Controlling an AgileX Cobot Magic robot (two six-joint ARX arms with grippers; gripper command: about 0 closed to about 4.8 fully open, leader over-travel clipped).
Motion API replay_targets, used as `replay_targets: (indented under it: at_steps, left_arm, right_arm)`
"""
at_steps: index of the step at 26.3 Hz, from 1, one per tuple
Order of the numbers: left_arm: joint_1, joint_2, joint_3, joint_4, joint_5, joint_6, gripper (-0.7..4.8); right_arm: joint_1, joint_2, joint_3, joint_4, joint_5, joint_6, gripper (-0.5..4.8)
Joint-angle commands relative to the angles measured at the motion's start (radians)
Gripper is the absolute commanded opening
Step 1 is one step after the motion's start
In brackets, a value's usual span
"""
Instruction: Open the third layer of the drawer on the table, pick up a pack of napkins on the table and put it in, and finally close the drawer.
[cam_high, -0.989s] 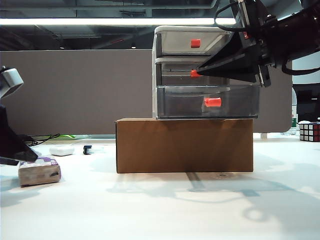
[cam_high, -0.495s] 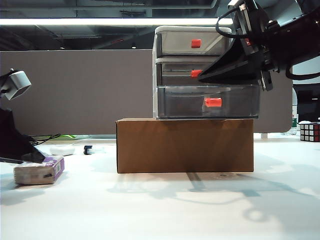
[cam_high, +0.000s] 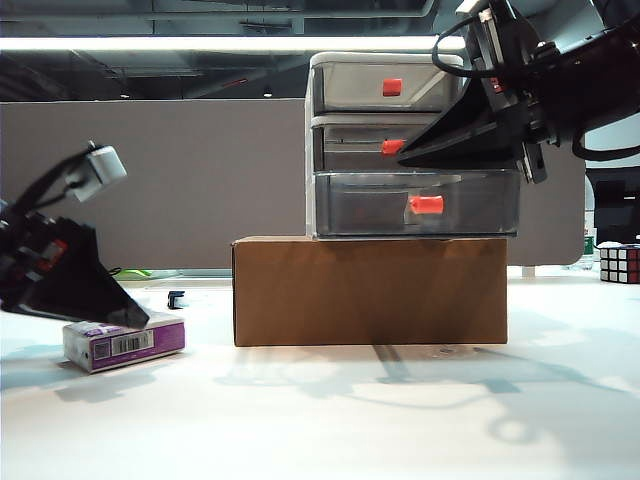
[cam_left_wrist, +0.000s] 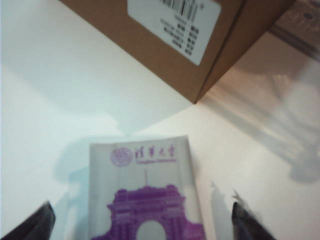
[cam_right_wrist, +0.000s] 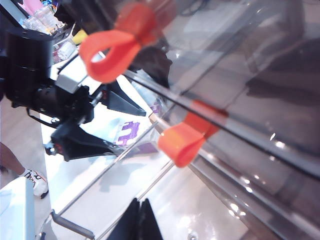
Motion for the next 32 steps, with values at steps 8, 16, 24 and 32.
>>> replay_targets:
  at_steps: [8,16,24,32]
  left_arm:
    - [-0.068,0.100,0.047,0.018,-0.073,-0.003,4.79]
    - [-0.077,0.102,0.047,-0.018,-0.129,-0.002,2.78]
    - [-0.082,0.027,0.047,-0.042,-0.115,-0.003,2.34]
    - [-0.171,-0.357,0.047,-0.082,-0.090,-0.019,2.46]
  right_arm:
    - [0.000,-0.003,0.004,0.011,-0.002,-0.006,-0.03]
    - [0.000,-0.003,0.004,0.010,-0.002,-0.005,-0.04]
    - [0.000,-0.004,0.004,0.021,-0.010,-0.005,-0.04]
    - [0.000,-0.029,0.005,0.046,-0.029,0.022,-0.04]
